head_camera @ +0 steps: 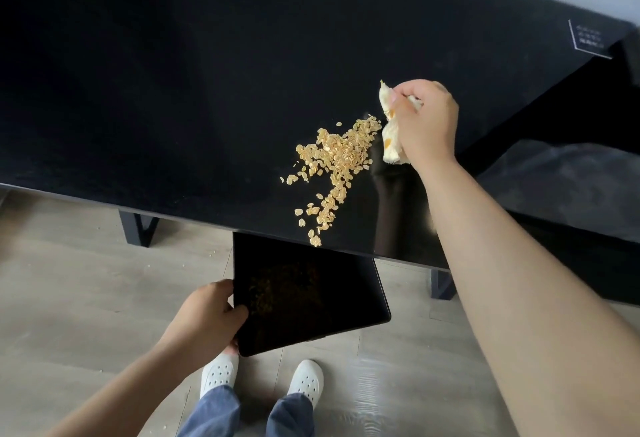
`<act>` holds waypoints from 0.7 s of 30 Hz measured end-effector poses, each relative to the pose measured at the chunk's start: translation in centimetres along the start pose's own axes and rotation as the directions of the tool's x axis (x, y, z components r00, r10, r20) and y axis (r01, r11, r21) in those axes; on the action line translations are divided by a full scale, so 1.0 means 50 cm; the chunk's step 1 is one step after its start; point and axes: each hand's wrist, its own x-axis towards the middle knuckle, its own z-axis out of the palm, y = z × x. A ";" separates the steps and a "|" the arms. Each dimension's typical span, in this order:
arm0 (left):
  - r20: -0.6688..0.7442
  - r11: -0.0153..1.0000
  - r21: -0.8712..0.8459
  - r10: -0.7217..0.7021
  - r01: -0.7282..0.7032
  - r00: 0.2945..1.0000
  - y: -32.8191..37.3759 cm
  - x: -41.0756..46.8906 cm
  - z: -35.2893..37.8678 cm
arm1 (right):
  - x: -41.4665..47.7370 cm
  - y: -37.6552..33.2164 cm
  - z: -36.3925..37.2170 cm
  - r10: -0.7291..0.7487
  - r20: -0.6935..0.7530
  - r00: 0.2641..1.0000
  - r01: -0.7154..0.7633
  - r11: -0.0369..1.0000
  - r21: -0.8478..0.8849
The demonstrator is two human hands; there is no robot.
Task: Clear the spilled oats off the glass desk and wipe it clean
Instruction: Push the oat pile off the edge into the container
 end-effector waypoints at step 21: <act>0.024 1.000 0.010 0.001 -0.001 1.000 -0.023 0.006 -0.021 | -0.140 -0.041 0.046 -0.183 0.270 0.945 0.174 0.983 0.057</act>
